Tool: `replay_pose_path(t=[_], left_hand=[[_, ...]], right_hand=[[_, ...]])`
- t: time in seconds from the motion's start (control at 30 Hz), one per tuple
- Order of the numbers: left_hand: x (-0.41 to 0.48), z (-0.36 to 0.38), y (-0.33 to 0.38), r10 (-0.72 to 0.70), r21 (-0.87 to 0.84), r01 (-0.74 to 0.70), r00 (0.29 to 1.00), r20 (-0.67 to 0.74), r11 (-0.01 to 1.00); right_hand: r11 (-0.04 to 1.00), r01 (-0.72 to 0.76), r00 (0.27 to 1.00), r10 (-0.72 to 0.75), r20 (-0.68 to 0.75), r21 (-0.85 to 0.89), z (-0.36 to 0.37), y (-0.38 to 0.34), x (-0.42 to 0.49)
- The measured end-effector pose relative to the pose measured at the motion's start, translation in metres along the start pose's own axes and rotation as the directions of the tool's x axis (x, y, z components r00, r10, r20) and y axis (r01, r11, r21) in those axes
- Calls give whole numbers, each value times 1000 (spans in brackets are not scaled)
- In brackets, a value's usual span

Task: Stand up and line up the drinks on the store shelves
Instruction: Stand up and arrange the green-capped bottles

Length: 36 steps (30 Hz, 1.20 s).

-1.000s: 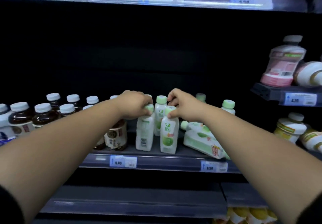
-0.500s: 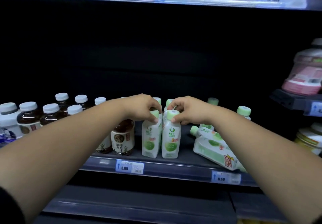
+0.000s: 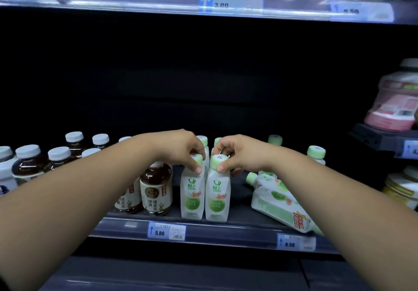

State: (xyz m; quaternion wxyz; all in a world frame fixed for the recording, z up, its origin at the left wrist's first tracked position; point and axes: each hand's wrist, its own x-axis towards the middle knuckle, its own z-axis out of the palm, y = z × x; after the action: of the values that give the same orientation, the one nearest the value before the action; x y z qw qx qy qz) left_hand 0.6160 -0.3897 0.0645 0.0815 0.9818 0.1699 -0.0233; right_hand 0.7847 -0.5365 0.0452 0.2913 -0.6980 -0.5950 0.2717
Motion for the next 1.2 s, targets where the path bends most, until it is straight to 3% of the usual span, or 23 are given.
replay_pose_path(t=[0.2, 0.3, 0.37, 0.5, 0.8, 1.03, 1.2], left_hand=[[0, -5, -6, 11, -6, -10, 1000, 12, 1000], [8, -8, -13, -18, -138, -3, 989, -148, 990], [19, -8, -20, -60, -162, 21, 968, -243, 987], [43, -2, -24, -119, -199, 82, 975, -186, 977], [63, 4, -28, -94, -211, 76, 993, -76, 975], [40, -10, -29, -28, -177, 37, 998, 51, 983], [34, -9, -20, -23, -232, 16, 999, -27, 973]], right_hand=[[999, 35, 999, -35, 7, -9, -5, 0, 6], [997, 75, 968, -65, -244, 30, -19, 4, 16], [997, 22, 939, -44, -341, -68, -27, 13, 28], [982, -111, 959, 65, -276, -152, -23, 27, 49], [991, -100, 950, 67, -304, -92, -5, 28, 57], [998, -55, 994, 53, -92, -17, -3, 17, 45], [997, -32, 989, 21, -144, -72, -10, 17, 35]])
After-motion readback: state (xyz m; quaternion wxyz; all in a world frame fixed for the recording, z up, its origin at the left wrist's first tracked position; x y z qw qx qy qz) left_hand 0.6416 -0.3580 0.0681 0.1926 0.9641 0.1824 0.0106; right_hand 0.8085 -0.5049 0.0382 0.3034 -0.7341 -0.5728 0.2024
